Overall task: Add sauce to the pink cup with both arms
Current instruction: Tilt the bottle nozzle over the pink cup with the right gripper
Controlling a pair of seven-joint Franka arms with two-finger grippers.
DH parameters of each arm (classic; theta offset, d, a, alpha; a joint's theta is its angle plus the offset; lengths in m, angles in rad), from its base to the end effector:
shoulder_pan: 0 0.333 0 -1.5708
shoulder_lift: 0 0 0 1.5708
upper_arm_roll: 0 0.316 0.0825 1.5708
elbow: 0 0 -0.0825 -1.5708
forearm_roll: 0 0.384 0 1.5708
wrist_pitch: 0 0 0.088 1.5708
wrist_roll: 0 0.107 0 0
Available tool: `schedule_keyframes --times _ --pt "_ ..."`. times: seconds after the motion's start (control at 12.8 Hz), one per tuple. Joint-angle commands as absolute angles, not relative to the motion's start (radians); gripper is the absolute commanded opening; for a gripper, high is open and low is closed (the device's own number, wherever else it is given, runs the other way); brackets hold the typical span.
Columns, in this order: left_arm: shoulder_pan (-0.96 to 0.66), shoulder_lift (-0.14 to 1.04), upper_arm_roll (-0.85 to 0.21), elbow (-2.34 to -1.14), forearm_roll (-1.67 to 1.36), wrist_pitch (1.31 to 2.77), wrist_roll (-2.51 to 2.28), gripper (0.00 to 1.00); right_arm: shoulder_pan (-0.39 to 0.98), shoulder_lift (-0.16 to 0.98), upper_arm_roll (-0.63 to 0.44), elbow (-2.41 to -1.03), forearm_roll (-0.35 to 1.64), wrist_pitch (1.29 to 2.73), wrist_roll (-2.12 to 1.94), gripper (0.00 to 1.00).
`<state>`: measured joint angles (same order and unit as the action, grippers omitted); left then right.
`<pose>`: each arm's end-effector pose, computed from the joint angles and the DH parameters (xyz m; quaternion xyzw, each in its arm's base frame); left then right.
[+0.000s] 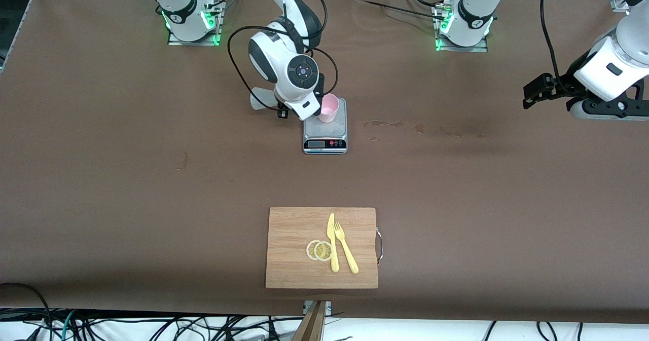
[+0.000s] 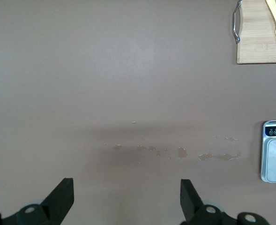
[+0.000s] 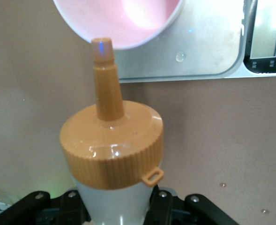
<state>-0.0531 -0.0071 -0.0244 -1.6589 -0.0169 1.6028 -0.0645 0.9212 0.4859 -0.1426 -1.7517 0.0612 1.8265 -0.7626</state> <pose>0.5505 -0.0446 0.5896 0.9996 -0.0060 -0.0250 0.0066 0.4277 0.4371 0.2705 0.7113 0.6734 -0.2013 0.0083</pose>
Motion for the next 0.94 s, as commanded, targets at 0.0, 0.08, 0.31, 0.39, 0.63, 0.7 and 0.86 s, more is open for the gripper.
schedule_keyframes --times 0.0,0.08,0.31,0.39,0.63,0.7,0.86 --pt "-0.051 0.003 -0.025 -1.631 -0.035 1.58 -0.066 1.0 0.925 0.502 -0.132 -1.697 0.035 1.767 -0.733 0.38" --pt "-0.051 0.003 -0.025 -1.631 -0.035 1.58 -0.066 1.0 0.927 0.508 -0.129 -1.681 0.017 1.75 -0.717 0.38" --pt "-0.051 0.003 -0.025 -1.631 -0.035 1.58 -0.066 1.0 0.925 0.515 -0.118 -1.666 0.005 1.736 -0.707 0.38" --pt "-0.051 0.003 -0.025 -1.631 -0.035 1.58 -0.066 1.0 0.925 0.517 -0.118 -1.663 0.005 1.736 -0.703 0.38" --pt "-0.051 0.003 -0.025 -1.631 -0.035 1.58 -0.066 1.0 0.925 0.52 -0.118 -1.661 0.003 1.738 -0.703 0.38" --pt "-0.051 0.003 -0.025 -1.631 -0.035 1.58 -0.067 1.0 0.925 0.522 -0.118 -1.661 0.003 1.736 -0.704 0.38" --pt "-0.051 0.003 -0.025 -1.631 -0.035 1.58 -0.066 1.0 0.925 0.525 -0.118 -1.661 0.003 1.736 -0.704 0.37"
